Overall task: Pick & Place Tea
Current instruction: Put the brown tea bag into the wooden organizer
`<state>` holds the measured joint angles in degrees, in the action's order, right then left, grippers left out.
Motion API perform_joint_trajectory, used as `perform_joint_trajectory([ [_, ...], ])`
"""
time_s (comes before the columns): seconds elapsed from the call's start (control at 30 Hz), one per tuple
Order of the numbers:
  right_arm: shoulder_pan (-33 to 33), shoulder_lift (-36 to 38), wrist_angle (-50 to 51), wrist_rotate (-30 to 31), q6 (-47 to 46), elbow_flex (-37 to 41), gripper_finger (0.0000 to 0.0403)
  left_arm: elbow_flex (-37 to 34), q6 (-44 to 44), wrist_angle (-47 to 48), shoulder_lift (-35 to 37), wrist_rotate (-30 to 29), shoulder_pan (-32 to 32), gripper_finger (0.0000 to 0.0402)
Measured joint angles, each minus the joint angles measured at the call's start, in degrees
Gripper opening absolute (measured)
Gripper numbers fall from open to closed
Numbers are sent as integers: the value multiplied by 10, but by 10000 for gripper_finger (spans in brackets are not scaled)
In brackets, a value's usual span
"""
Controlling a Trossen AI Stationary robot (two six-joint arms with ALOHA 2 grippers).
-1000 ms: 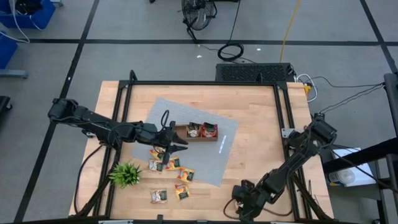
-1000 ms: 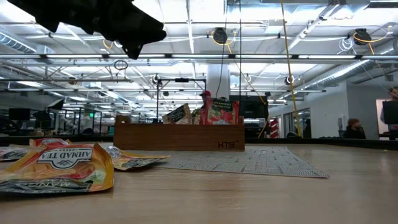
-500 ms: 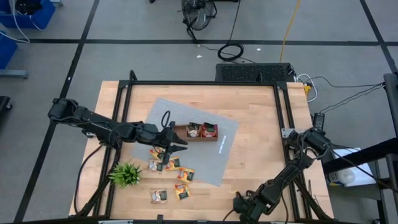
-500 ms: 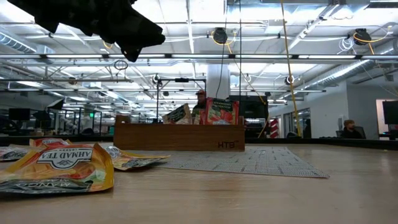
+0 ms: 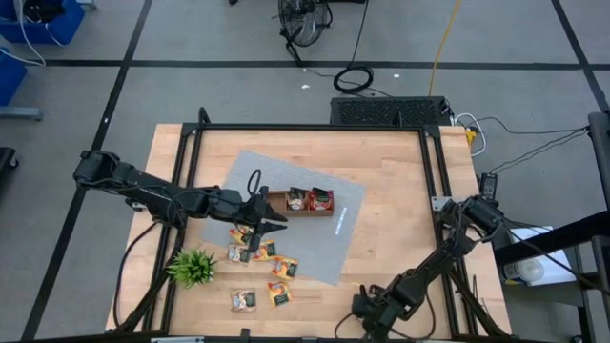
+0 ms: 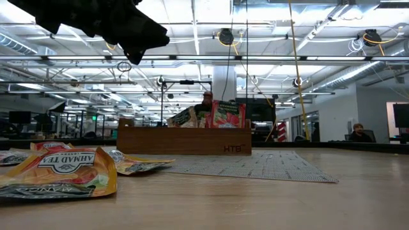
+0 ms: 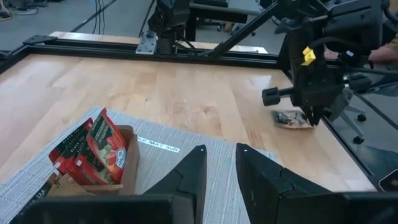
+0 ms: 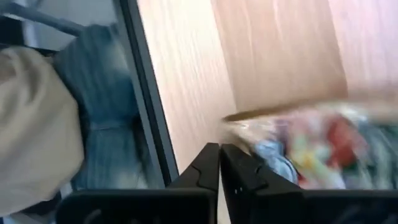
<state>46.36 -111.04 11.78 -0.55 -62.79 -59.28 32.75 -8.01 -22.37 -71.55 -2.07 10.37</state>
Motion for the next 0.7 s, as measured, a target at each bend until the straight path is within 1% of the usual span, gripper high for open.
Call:
perform_joint_trajectory([
  [0.07,-2,0,-40,6,21,10,14,0,0,2,0,0,0,88],
  [0.13,-7,0,-50,5,25,12,11,0,0,4,0,0,0,88],
  [0.23,-14,6,-23,-5,26,12,2,0,2,4,0,0,0,88],
  [0.4,-17,33,59,11,23,12,2,0,2,3,0,0,0,88],
  [0.57,-17,75,154,105,18,12,1,0,1,3,0,0,0,88],
  [0.7,-17,107,203,178,15,16,0,0,1,3,0,0,0,88],
])
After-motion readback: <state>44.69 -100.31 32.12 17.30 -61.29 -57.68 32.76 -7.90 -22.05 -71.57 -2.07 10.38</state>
